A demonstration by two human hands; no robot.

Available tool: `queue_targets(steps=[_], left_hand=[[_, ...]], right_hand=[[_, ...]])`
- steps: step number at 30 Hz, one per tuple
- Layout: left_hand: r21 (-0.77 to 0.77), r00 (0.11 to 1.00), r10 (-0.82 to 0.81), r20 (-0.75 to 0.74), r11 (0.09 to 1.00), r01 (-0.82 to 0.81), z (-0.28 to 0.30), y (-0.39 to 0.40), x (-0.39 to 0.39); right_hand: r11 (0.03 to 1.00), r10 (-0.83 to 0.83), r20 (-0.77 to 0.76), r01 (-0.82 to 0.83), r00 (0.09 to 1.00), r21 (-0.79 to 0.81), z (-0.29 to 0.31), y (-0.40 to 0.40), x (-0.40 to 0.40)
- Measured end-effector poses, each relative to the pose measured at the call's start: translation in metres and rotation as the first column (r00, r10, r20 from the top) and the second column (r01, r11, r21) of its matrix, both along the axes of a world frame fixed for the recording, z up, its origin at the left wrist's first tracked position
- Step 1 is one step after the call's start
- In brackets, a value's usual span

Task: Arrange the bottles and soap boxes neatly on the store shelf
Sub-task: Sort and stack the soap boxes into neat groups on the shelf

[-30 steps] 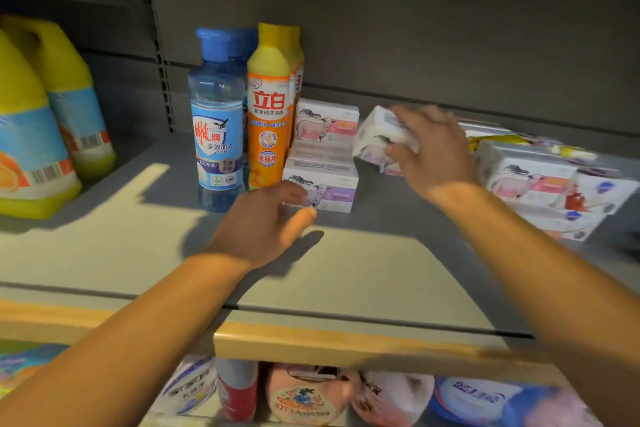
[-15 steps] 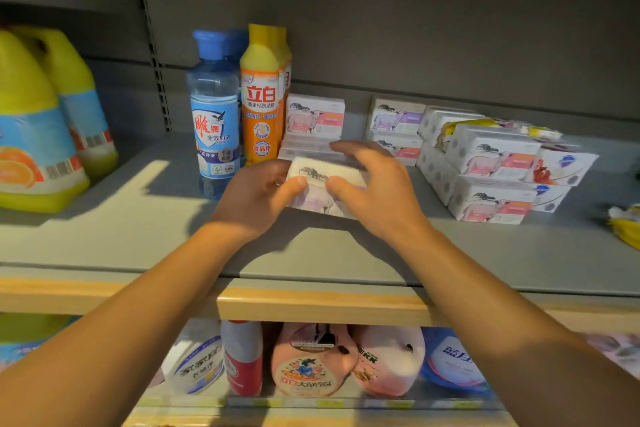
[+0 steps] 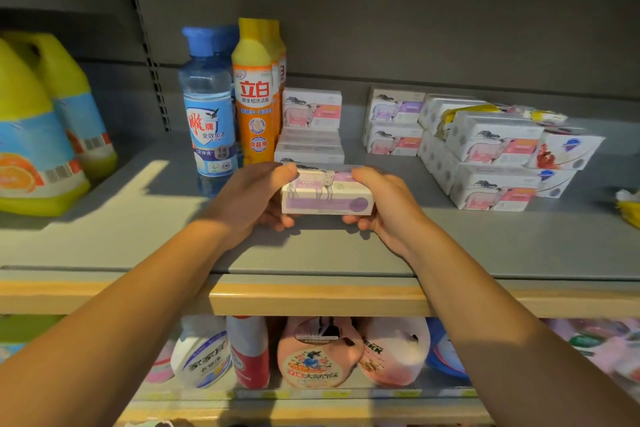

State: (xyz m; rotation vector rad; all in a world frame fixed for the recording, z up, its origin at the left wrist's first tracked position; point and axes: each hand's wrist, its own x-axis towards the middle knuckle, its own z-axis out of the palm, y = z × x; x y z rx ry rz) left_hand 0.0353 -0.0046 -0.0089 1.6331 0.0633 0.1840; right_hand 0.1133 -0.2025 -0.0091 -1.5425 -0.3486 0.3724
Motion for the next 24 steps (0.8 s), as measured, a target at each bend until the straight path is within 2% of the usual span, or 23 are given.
queue_targets(steps=[3, 7, 11, 14, 17, 20, 22, 24], left_hand=[[0.025, 1.000, 0.024, -0.012, 0.999, -0.023, -0.001, 0.000, 0.000], [0.014, 1.000, 0.023, -0.013, 1.000, -0.023, -0.002, 0.001, 0.001], [-0.083, 0.997, 0.065, 0.037, 0.995, -0.062, -0.004, 0.002, 0.003], [-0.070, 0.991, 0.121, 0.057, 0.991, -0.117, -0.005, 0.000, 0.005], [0.060, 0.966, 0.191, 0.174, 0.977, -0.205, -0.005, -0.001, 0.002], [0.316, 0.890, 0.215, 0.402, 0.880, -0.356, -0.001, -0.002, -0.005], [0.360, 0.857, 0.189, 0.479, 0.849, -0.388, 0.000, -0.007, -0.007], [0.374, 0.843, 0.195, 0.501, 0.829, -0.415, 0.001, -0.009, -0.008]], right_hand=[[0.999, -0.013, -0.078, 0.010, 0.997, -0.042, 0.002, 0.003, 0.005], [0.998, 0.005, -0.062, -0.009, 0.998, -0.059, 0.000, 0.001, 0.006], [0.999, -0.005, 0.082, 0.002, 0.997, 0.033, -0.007, 0.000, 0.000], [0.995, -0.058, 0.231, 0.038, 0.971, 0.087, -0.011, -0.001, -0.004], [0.996, -0.086, 0.432, 0.085, 0.898, 0.021, -0.015, -0.001, -0.006], [0.986, -0.113, 0.551, 0.164, 0.827, -0.043, -0.016, -0.001, -0.008], [0.968, -0.150, 0.610, 0.240, 0.778, -0.068, -0.015, -0.001, -0.008], [0.966, -0.145, 0.638, 0.249, 0.757, -0.076, -0.015, -0.002, -0.009]])
